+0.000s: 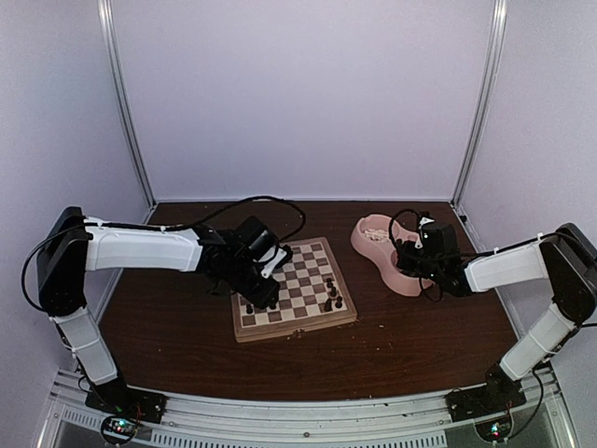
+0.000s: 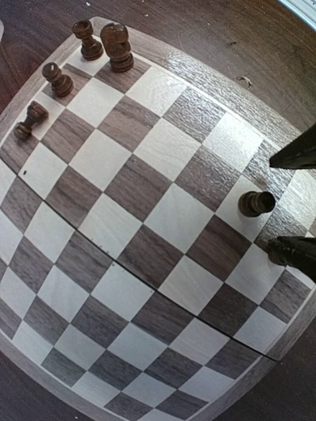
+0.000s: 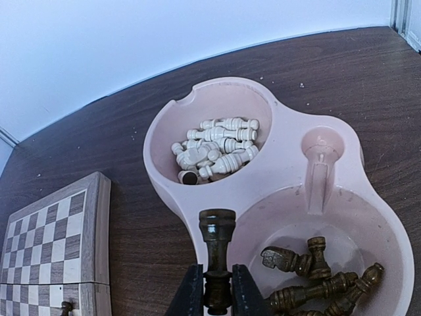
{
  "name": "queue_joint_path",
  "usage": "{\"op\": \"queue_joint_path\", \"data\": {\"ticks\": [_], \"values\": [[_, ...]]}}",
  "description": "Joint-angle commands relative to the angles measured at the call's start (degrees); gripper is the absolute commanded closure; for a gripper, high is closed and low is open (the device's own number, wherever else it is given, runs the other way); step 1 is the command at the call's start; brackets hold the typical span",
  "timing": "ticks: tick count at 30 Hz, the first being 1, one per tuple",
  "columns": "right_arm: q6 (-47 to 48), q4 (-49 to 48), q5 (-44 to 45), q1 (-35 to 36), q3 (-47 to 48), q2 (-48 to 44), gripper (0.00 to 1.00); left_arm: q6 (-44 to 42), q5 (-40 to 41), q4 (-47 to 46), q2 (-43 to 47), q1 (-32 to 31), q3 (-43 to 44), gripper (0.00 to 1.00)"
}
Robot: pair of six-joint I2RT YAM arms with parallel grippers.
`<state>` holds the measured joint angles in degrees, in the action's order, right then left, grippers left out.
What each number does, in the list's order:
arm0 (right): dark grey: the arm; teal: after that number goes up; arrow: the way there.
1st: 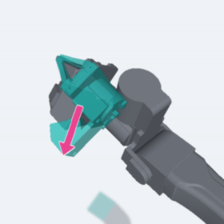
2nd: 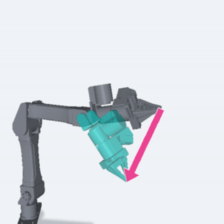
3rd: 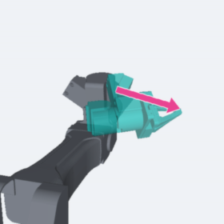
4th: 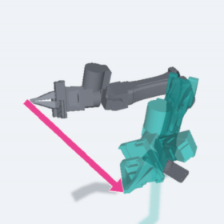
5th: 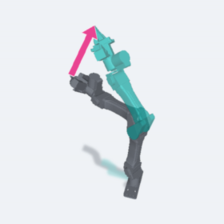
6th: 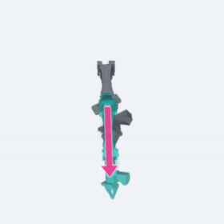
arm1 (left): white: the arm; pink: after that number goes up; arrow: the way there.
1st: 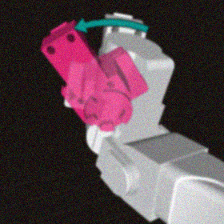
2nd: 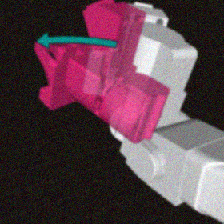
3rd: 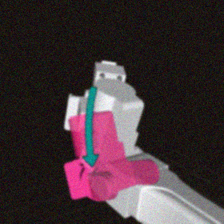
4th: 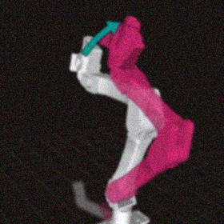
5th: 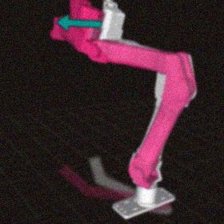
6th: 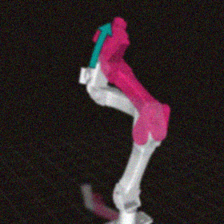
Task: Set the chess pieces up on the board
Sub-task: Place the pawn at f7, then adjust the pawn at g7.
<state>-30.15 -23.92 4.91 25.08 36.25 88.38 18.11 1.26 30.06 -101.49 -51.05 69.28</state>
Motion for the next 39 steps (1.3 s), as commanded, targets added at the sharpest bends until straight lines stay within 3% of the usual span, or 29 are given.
{"op": "queue_joint_path", "data": {"ticks": [1,4,8,17,28,35,39], "values": [[0.3,-1.3,-0.2,-0.3,-0.3,-0.5,1.00,0.9,2.5,-1.4,2.7,0.9,-0.8,0.65],[0.3,-1.4,-0.3,-0.3,-0.4,-0.4,1.00,0.8,2.8,-1.2,3.1,1.6,-1.1,0.66],[0.3,-1.4,-0.4,-0.3,-0.3,-0.4,1.00,0.5,2.6,-0.1,2.9,2.9,-1.4,0.75],[0.3,-1.6,-0.7,-0.3,-0.2,-0.2,1.00,0.2,3.3,1.1,1.9,3.4,-2.5,0.68],[0.3,-1.5,-1.0,-0.3,0.0,0.2,1.00,-0.3,2.2,1.3,0.8,3.5,-2.5,0.80],[0.4,-1.5,-1.1,-0.3,0.0,0.2,1.00,-0.4,1.3,1.4,0.2,3.4,-2.5,0.76],[0.4,-1.4,-1.1,-0.4,0.1,0.3,1.00,-0.2,1.1,1.4,0.0,3.4,-2.7,0.79]]}}
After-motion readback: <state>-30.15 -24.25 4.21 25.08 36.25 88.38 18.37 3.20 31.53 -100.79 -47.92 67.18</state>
